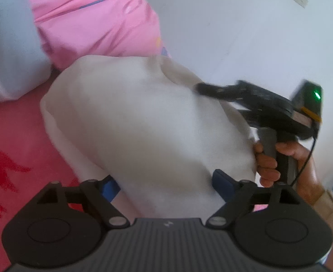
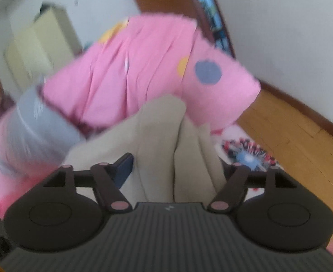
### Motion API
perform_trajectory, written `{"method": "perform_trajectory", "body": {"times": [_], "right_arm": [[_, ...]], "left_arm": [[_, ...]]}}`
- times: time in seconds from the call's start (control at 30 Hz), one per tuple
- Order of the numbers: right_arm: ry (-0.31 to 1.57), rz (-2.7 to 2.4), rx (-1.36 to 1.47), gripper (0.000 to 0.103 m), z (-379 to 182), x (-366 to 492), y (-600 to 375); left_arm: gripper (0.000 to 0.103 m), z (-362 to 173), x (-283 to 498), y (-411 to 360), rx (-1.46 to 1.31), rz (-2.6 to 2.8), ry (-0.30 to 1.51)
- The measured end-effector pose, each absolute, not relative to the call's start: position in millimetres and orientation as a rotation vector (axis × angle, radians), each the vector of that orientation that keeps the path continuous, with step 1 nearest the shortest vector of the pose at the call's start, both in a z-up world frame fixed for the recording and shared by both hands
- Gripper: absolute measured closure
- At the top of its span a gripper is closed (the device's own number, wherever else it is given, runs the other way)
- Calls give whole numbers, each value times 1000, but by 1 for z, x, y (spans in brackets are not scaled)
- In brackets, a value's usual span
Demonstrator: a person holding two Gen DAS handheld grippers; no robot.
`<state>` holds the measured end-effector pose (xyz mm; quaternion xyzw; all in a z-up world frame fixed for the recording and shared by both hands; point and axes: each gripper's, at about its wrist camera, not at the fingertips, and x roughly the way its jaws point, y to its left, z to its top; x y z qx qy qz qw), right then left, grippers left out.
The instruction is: Fold clothes
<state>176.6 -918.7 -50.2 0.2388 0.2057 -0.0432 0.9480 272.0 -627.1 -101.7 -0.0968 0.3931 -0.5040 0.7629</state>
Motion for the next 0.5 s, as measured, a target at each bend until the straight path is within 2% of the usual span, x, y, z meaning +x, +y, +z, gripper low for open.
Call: {"method": "perform_trajectory", "body": {"times": [0.13, 0.27, 0.33, 0.43, 0.5], "right_arm": [[292, -126, 580, 20, -47, 138, -923], [164, -163, 671, 23, -43, 100, -927], [99, -181, 716, 43, -41, 81, -929], [134, -166, 650, 67, -43, 82, -912], [171, -152, 630, 72, -50, 90, -906]], "left_arm": [[13, -110, 308, -594, -496, -1096, 989], [11, -104, 337, -563, -590, -1003, 932], [11, -102, 346, -560, -571, -963, 902], [11, -104, 351, -569, -512, -909, 872], [12, -107, 348, -575, -483, -891, 864]]}}
